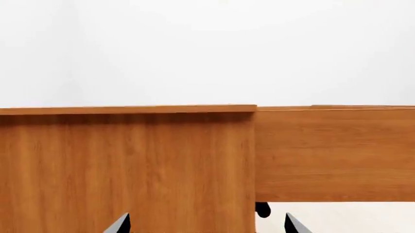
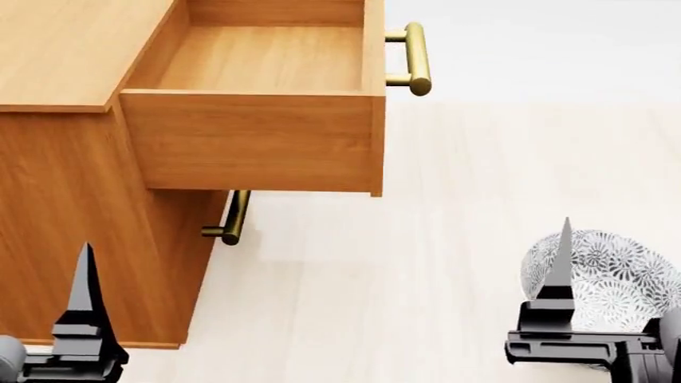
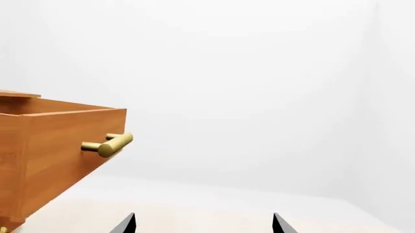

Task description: Put the ketchup in the top drawer of the cabinet.

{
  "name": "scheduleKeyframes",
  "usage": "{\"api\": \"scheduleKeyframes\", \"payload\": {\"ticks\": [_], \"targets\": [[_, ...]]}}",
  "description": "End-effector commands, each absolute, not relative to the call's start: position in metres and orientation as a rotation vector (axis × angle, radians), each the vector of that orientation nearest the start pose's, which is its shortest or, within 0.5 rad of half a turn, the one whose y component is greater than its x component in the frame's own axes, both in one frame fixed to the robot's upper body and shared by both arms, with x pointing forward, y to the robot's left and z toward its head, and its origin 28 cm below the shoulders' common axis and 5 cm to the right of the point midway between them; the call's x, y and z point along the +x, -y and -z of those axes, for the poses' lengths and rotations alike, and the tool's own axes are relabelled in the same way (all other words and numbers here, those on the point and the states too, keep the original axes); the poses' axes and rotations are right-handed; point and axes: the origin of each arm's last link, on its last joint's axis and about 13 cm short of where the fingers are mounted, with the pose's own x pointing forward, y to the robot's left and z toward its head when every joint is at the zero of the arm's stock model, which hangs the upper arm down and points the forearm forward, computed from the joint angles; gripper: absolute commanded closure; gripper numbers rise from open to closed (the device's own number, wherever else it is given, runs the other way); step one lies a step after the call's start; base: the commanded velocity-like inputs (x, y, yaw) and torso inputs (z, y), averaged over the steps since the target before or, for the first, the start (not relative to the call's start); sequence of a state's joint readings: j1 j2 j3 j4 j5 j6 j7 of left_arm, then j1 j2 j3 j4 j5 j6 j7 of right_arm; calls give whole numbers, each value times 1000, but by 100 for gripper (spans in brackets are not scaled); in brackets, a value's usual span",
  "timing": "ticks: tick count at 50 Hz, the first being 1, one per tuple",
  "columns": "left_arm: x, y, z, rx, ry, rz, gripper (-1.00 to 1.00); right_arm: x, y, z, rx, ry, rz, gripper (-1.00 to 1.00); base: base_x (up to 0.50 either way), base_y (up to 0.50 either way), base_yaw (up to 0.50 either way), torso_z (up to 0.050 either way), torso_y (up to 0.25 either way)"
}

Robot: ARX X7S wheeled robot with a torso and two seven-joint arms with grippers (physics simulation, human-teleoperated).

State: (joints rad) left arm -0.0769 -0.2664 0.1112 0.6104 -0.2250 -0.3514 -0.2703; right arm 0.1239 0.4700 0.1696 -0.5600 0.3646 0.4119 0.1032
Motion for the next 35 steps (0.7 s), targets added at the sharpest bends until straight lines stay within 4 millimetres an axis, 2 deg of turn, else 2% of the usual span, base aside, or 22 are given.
{"api": "scheduleKeyframes", "payload": {"ticks": [1, 10, 17, 20, 26, 35], "targets": [[207, -218, -127, 21, 289, -38, -100, 220, 222, -159, -142, 266, 109, -100, 0, 0, 0, 0, 0], [206, -217, -127, 24, 288, -43, -100, 224, 240, -152, -124, 234, 137, -100, 0, 0, 0, 0, 0], [204, -216, -128, 26, 288, -43, -100, 221, 253, -140, -137, 200, 94, -100, 0, 0, 0, 0, 0], [204, -217, -127, 25, 285, -47, -100, 213, 259, -131, -120, 177, 72, -100, 0, 0, 0, 0, 0], [206, -217, -126, 26, 284, -51, -100, 192, 268, -127, -90, 189, 64, -100, 0, 0, 0, 0, 0], [207, -218, -124, 26, 280, -57, -100, 161, 271, -122, -80, 188, 56, -100, 0, 0, 0, 0, 0]]}}
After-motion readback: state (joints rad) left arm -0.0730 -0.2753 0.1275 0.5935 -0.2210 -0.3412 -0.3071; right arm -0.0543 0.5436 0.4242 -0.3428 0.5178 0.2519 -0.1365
